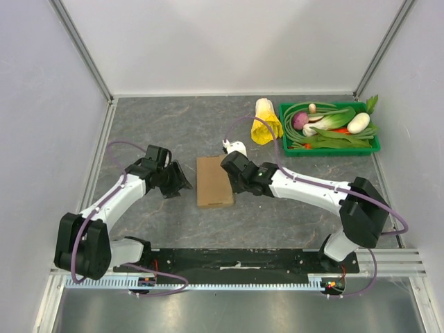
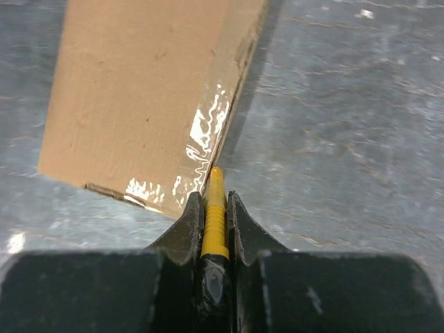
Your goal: Unpack the express box
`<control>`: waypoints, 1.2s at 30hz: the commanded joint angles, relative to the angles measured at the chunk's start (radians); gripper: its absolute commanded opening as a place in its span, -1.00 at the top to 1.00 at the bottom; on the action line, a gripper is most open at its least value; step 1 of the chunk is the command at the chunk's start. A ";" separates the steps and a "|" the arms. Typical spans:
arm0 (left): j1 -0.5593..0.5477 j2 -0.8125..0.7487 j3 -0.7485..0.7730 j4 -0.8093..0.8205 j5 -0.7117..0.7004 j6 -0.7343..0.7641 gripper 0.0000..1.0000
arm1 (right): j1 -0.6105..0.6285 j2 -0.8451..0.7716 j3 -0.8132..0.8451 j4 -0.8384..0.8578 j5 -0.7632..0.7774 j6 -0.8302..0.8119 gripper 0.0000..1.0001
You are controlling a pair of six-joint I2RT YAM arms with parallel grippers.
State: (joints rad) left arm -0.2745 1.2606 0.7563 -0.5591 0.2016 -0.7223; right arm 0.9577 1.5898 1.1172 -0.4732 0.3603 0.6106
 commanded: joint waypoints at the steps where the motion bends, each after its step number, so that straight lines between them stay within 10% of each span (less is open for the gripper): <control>1: 0.004 -0.043 -0.058 -0.044 -0.051 0.011 -0.18 | 0.026 0.027 0.081 0.070 -0.142 -0.003 1.00; 18: 0.005 -0.190 -0.132 -0.131 -0.199 -0.112 0.31 | -0.114 0.065 0.259 0.022 0.028 -0.178 1.00; 36: 0.046 0.121 -0.077 0.045 -0.076 -0.011 0.29 | -0.197 0.338 0.405 0.120 -0.156 -0.249 1.00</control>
State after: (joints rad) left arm -0.2409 1.3315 0.6376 -0.6086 0.0963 -0.7883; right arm 0.7593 1.9461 1.4784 -0.3931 0.2657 0.3733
